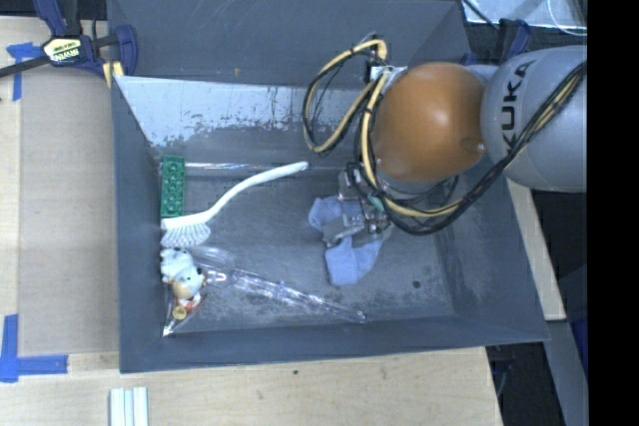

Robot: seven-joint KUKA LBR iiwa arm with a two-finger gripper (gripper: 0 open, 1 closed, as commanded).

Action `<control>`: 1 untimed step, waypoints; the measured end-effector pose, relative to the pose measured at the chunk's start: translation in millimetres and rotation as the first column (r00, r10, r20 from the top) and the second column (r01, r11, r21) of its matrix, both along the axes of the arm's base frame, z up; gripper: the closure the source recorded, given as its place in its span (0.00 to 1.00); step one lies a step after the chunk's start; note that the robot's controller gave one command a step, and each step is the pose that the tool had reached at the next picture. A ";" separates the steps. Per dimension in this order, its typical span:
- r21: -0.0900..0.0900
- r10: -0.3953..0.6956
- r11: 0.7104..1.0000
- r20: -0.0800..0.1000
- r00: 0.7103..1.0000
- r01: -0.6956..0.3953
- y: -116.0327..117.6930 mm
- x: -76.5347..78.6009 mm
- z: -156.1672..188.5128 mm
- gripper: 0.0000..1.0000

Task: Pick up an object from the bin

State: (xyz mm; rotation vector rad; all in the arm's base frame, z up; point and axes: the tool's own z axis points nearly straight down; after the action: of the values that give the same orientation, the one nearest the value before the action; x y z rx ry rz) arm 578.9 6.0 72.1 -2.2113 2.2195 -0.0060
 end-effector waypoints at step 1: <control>0.000 0.000 1.000 0.000 1.000 0.000 0.0 0.0 0.0 1.00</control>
Offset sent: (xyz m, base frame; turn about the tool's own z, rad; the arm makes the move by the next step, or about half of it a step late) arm 0.0002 0.0001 0.0639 0.0003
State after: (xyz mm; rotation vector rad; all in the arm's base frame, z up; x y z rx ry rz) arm 578.9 5.9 72.1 -2.2111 2.2200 -0.0059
